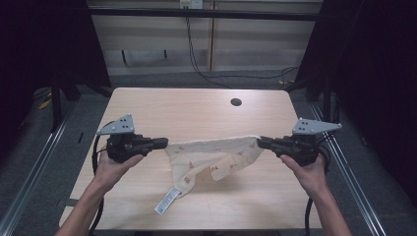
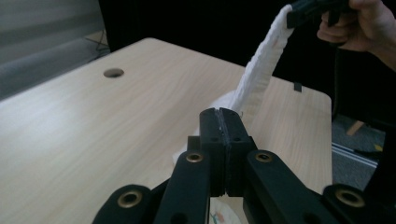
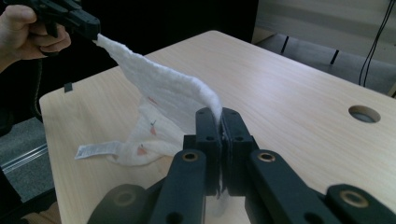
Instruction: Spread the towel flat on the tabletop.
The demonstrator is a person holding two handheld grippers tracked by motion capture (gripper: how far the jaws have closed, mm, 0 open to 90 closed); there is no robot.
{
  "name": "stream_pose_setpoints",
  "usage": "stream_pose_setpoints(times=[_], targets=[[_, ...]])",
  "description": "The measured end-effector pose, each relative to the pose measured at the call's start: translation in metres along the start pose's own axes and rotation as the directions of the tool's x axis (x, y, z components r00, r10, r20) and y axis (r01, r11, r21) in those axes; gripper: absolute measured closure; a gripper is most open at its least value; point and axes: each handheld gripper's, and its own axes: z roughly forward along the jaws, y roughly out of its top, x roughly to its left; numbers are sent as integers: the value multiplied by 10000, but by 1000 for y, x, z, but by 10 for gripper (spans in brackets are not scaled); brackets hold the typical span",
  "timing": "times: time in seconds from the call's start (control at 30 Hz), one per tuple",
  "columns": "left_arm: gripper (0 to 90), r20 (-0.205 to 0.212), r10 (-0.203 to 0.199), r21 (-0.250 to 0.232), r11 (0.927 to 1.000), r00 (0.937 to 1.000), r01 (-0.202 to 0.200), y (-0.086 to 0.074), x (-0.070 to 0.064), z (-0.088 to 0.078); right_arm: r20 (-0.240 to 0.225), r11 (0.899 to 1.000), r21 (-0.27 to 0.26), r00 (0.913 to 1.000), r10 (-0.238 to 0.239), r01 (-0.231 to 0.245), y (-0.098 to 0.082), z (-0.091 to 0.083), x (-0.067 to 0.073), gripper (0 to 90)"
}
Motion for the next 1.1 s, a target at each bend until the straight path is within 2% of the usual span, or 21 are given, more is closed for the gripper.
stream_pose_setpoints(times=[0.07, 0.17, 0.37, 0.5, 0.57, 0.7, 0.83, 0.87, 0.9, 0.93, 0.97, 1.0, 1.1], targets=[[898, -54, 104, -25, 9999, 9999, -105, 4, 0, -2, -30, 10000, -49, 10000, -16, 16, 4, 0, 1, 873], [898, -149, 299, -254, 9992, 9994, -303, 18, -3, -11, -160, 9993, -344, 9997, -182, 176, 19, -6, 3, 873], [898, -153, 374, -573, 9976, 9992, -382, 25, -10, -26, -313, 9976, -586, 9987, -397, 378, 35, -17, 8, 873], [898, -271, 562, -714, 9958, 9981, -580, 32, -19, -38, -580, 9944, -831, 9958, -709, 660, 47, -30, 25, 873], [899, -452, 845, -849, 9925, 9954, -881, 33, -31, -49, -815, 9914, -1010, 9925, -916, 832, 49, -37, 34, 872], [899, -424, 902, -1096, 9895, 9950, -944, 33, -40, -61, -1023, 9898, -1067, 9891, -1058, 948, 48, -47, 47, 872], [899, -427, 916, -880, 9916, 9949, -951, 32, -41, -56, -867, 9904, -1001, 9907, -1045, 957, 40, -47, 50, 872], [899, -347, 713, -642, 9952, 9969, -734, 29, -34, -48, -833, 9917, -915, 9917, -984, 907, 38, -45, 49, 872], [899, -347, 713, -642, 9952, 9969, -734, 29, -34, -48, -799, 9932, -807, 9927, -903, 838, 35, -42, 45, 871], [899, -380, 458, -307, 9984, 9982, -470, 23, -25, -37, -709, 9949, -695, 9944, -785, 736, 31, -39, 41, 871], [899, -380, 458, -307, 9984, 9982, -470, 23, -25, -37, -631, 9965, -573, 9959, -644, 608, 27, -36, 37, 871], [899, -309, 110, -116, 9999, 9995, -114, 15, -15, -26, -506, 9978, -400, 9973, -539, 519, 24, -32, 32, 871], [898, -355, -160, 93, 9998, 9992, 164, 6, -6, -13, -246, 9995, 47, 9992, -304, 306, 12, -19, 18, 871]])
